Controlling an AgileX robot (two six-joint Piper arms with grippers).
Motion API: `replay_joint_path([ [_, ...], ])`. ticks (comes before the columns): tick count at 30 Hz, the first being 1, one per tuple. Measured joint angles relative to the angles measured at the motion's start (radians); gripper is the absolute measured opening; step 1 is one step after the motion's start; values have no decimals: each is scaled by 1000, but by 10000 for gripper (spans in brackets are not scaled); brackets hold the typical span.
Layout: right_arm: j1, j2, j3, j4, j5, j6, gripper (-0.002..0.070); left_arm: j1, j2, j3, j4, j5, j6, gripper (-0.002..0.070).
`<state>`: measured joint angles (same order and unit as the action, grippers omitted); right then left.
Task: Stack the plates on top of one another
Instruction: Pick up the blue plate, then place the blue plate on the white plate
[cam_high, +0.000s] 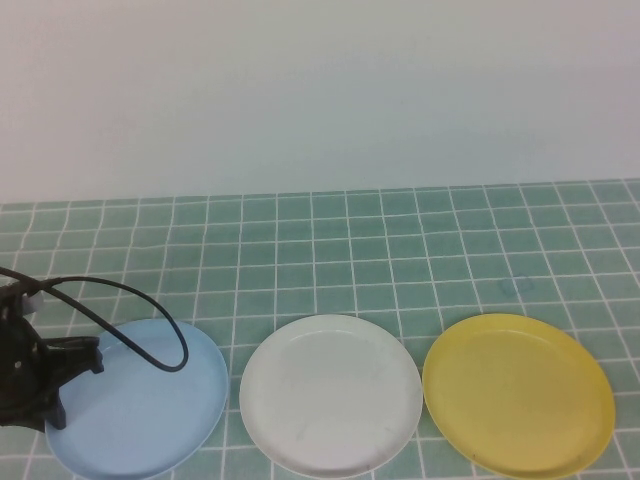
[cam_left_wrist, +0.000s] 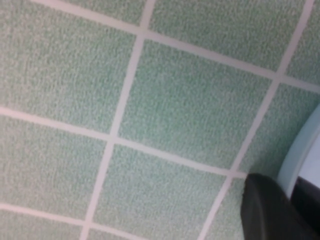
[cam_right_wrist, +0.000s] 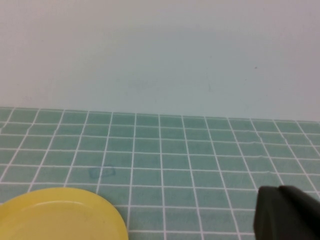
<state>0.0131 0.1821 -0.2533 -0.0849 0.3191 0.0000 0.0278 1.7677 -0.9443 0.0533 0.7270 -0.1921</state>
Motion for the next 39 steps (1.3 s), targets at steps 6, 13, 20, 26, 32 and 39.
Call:
replay_joint_path([
  [6,0,0,0,0,0,0,-2,0,-54,-2,-7,-19,3,0],
  [13,0,0,0,0,0,0,-2,0,-165,-34,-21,-4,8,0],
  [20,0,0,0,0,0,0,-2,-10,-260,-67,-469,30,358,0],
  [26,0,0,0,0,0,0,-2,-152,-257,-67,-566,7,477,0],
  [32,0,0,0,0,0,0,-2,-320,-205,-67,-492,-143,477,0],
  [39,0,0,0,0,0,0,-2,-349,-105,-69,-500,-156,488,0],
])
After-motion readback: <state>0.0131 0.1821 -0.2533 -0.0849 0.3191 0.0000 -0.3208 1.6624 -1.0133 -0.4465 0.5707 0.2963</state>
